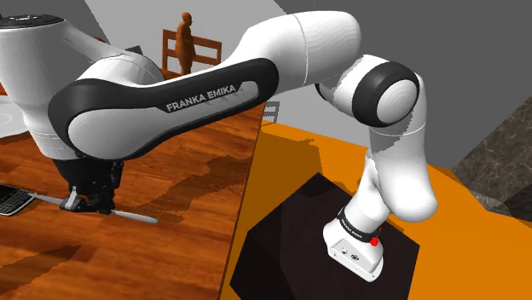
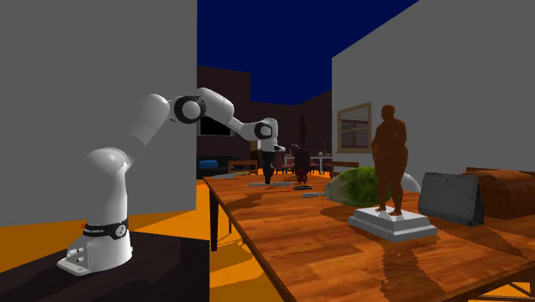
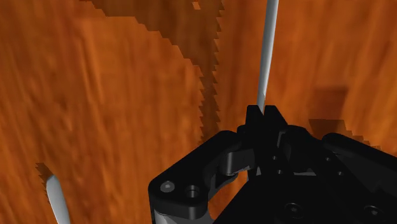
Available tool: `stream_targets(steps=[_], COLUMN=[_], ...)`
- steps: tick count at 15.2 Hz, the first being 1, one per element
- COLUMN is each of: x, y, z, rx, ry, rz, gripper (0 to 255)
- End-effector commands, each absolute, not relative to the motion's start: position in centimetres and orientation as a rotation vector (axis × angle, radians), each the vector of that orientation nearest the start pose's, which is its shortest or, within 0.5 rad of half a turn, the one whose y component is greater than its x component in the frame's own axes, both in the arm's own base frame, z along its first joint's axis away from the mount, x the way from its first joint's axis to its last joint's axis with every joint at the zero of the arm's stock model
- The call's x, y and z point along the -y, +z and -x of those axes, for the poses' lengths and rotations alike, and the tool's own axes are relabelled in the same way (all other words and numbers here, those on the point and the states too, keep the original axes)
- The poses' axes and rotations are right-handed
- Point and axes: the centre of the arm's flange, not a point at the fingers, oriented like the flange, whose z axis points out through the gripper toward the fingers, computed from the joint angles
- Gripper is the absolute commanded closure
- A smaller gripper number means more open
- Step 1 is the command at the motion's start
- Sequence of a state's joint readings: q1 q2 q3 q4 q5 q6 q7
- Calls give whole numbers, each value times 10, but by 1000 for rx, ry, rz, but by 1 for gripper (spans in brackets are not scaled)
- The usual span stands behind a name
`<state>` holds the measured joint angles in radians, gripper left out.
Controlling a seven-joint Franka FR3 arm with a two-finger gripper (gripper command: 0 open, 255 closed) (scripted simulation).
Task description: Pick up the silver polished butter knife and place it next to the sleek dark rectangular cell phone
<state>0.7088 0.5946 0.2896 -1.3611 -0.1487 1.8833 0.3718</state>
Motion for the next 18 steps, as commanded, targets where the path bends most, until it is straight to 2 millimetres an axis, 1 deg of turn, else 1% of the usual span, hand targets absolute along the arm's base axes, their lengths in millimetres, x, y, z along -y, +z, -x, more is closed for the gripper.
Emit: stream_targets(steps=[1,8,9,14,17,18], x=[-568,-568,-568,-568,-569,-569], y=[369,369,369,369,409,419], z=[-429,-429,-429,-429,-431,-431], rx=[981,981,981,981,981,981], ry=[79,79,79,79,79,79], rz=[2998,2998,2998,2998,2998,2998], gripper=[255,255,0,0,0,0])
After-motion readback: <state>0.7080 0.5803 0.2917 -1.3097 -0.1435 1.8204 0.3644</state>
